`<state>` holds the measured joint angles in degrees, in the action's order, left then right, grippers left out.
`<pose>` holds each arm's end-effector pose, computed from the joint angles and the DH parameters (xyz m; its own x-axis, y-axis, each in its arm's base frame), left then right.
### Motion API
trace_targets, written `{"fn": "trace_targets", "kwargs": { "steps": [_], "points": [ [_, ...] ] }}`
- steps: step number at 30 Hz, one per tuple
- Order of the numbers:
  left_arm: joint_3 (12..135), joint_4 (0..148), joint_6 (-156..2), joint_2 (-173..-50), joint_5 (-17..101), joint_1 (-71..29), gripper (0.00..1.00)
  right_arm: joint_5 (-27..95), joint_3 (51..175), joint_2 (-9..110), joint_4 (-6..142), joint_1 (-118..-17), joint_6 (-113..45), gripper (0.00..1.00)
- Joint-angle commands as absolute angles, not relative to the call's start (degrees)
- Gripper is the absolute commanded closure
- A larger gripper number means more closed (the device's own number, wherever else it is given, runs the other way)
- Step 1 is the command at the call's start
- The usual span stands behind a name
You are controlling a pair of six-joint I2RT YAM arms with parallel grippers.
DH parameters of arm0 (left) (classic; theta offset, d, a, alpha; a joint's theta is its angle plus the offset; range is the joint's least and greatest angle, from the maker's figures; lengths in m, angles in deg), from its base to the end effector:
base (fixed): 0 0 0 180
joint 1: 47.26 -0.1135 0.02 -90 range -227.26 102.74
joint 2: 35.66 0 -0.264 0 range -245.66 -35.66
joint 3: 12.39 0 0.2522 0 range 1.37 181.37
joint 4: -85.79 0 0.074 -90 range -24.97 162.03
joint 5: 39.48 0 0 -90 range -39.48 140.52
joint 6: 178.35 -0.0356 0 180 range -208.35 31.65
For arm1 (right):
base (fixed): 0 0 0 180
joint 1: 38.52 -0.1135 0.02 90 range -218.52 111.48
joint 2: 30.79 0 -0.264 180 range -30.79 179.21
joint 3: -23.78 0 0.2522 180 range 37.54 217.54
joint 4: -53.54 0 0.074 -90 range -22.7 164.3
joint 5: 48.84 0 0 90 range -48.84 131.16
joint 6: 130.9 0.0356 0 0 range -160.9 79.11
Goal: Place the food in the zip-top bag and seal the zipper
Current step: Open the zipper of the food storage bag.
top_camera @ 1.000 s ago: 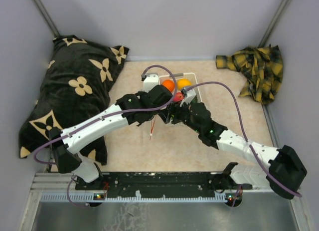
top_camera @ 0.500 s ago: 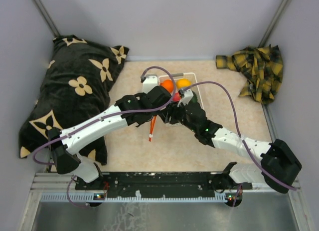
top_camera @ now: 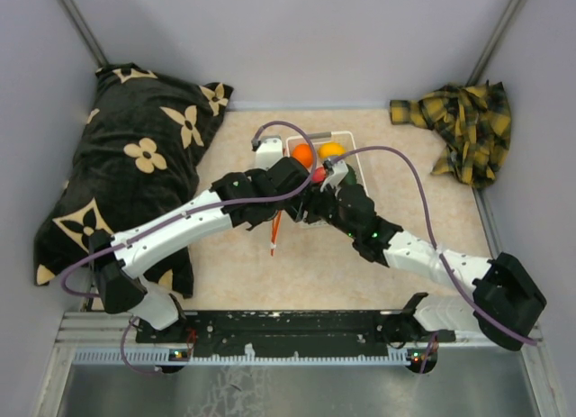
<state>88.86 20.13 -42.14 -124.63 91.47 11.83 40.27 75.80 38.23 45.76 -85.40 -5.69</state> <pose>0.1854 -0.2642 0.3501 -0.6081 -0.0457 -0.7925 0.0118 0.9977 -0.0666 0.1875 0.2010 0.2687 -0.5163 0.2920 -0.8051 -0.5417 0.6167 0.5712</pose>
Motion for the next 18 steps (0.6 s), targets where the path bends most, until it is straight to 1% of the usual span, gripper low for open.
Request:
{"fn": "trace_targets", "kwargs": {
  "steps": [1, 8, 14, 18],
  "points": [
    [88.85, 20.29, -41.23, -125.26, 92.6, 11.72, 1.0, 40.31, 76.42, 35.63, 41.48, -85.81, -5.03, 0.51],
    [89.22, 21.15, -42.14, -123.83, 91.33, 11.72, 1.0, 41.45, 75.34, 37.56, 39.25, -85.81, -5.03, 0.51],
    [86.25, 24.81, -43.44, -120.73, 87.9, 11.72, 1.0, 41.96, 73.97, 40.27, 35.68, -85.79, -5.01, 0.54],
    [84.09, 26.88, -43.91, -118.96, 86.72, 11.72, 1.0, 40.26, 74.54, 41.39, 34.7, -85.82, -5.23, 0.56]
  ]
}}
